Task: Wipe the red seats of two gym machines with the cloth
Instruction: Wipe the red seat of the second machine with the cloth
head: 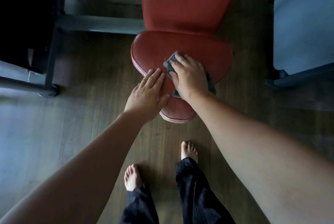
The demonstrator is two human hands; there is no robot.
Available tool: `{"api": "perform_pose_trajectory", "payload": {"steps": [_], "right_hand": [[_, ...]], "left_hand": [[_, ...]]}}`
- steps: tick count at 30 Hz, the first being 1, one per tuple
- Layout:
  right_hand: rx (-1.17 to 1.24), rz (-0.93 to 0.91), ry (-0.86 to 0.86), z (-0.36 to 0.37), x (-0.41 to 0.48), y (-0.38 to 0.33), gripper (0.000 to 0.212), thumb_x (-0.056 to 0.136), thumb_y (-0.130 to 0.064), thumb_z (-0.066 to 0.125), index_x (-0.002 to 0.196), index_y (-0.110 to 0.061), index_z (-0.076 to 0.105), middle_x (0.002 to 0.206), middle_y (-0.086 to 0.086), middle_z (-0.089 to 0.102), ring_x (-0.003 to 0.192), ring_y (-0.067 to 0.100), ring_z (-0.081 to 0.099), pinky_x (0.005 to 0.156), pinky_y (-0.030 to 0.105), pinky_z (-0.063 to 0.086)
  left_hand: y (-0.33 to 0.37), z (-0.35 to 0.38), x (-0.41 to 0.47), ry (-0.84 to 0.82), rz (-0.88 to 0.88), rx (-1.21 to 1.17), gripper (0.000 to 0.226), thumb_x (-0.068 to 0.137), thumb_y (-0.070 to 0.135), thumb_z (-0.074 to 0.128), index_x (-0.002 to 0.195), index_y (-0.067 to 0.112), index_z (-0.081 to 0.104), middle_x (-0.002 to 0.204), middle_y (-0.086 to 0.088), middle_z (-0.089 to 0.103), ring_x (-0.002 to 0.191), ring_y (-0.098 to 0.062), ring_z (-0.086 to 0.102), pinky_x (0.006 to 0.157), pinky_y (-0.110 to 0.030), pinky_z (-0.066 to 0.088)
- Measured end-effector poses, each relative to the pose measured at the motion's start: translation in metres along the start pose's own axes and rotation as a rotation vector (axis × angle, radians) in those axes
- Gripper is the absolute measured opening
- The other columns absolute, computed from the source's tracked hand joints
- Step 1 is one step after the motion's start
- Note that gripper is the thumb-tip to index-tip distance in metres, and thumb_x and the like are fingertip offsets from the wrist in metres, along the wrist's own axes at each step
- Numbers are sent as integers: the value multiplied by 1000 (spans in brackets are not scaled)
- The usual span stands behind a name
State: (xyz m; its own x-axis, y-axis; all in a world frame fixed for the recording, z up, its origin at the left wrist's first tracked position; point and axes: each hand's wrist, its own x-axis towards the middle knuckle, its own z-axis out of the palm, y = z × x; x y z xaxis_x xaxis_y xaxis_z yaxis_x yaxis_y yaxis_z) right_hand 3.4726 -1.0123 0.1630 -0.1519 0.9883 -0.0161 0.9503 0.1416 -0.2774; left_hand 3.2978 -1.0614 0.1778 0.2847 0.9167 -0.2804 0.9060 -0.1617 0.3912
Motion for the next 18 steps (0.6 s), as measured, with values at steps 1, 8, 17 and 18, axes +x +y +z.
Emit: {"api": "perform_pose_trajectory", "payload": {"steps": [1,8,17,18], "right_hand": [[-1,2,13,0,0,-1,36,91,-34,63,121,-17,71,146,2,60,130,32,56,103,50,44],[-28,26,-9,4,-10,-7,45,96,-36,55,136,-17,63,155,3,51,139,34,47,113,53,35],[-15,-2,79,12,-9,0,51,95,-39,45,137,-17,64,152,5,54,136,34,51,115,52,37],[-5,-12,91,11,-10,0,50,95,-38,46,136,-16,64,152,5,55,136,33,51,115,50,37]], "left_hand": [[1,-1,0,-8,2,-1,74,102,51,45,166,24,20,175,10,11,162,-10,1,127,-41,26],[-8,4,0,-6,54,10,75,104,58,38,167,27,12,175,13,3,161,-7,-4,125,-43,28],[-22,33,2,152,139,-79,78,100,66,27,166,27,17,174,12,10,161,-7,-2,127,-31,10],[-23,35,2,181,151,-83,78,99,66,26,166,26,18,174,11,12,161,-8,-1,126,-29,7]]}}
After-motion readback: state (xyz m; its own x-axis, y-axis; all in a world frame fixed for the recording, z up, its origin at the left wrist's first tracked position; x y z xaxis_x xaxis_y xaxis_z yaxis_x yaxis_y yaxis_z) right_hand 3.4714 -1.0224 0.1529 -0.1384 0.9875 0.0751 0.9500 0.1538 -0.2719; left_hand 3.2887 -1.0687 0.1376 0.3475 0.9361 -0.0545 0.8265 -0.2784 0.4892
